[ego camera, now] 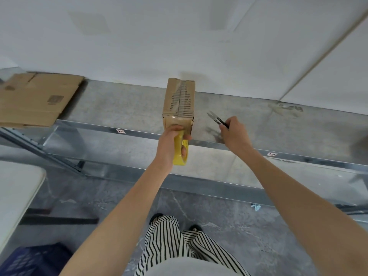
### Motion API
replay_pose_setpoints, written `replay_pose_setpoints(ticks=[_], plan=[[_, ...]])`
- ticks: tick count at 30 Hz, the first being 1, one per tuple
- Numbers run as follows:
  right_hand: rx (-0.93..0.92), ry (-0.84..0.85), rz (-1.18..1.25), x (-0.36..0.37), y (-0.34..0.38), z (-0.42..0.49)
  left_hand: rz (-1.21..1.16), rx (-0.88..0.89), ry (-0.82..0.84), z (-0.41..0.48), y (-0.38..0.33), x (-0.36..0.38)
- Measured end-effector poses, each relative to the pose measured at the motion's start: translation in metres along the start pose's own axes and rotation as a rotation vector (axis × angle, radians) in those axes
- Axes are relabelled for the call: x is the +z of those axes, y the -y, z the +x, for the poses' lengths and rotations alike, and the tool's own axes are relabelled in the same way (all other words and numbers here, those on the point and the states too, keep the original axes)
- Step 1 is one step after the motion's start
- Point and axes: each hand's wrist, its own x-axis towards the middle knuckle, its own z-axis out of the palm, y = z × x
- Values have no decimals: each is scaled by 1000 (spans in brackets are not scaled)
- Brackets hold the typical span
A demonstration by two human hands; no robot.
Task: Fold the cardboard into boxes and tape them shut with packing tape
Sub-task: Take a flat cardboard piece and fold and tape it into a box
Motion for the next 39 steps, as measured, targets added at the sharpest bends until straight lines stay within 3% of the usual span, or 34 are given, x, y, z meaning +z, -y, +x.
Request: replay_pose_setpoints(ticks=[2, 9, 13, 18, 39], plan=[[-22, 4, 222, -1, 9, -10, -1, 11, -2, 0, -1, -1], [-226, 23, 411, -5, 39, -42, -19, 53, -6, 0, 1, -3], [-326, 80, 230, -5, 41, -50, -15, 74, -5, -1, 2, -3], [-297, 149, 14, -7, 41, -49, -1, 101, 4, -2, 2, -3], [-254, 214, 13, -4, 48, -34, -44, 60, 18, 2, 1, -5]])
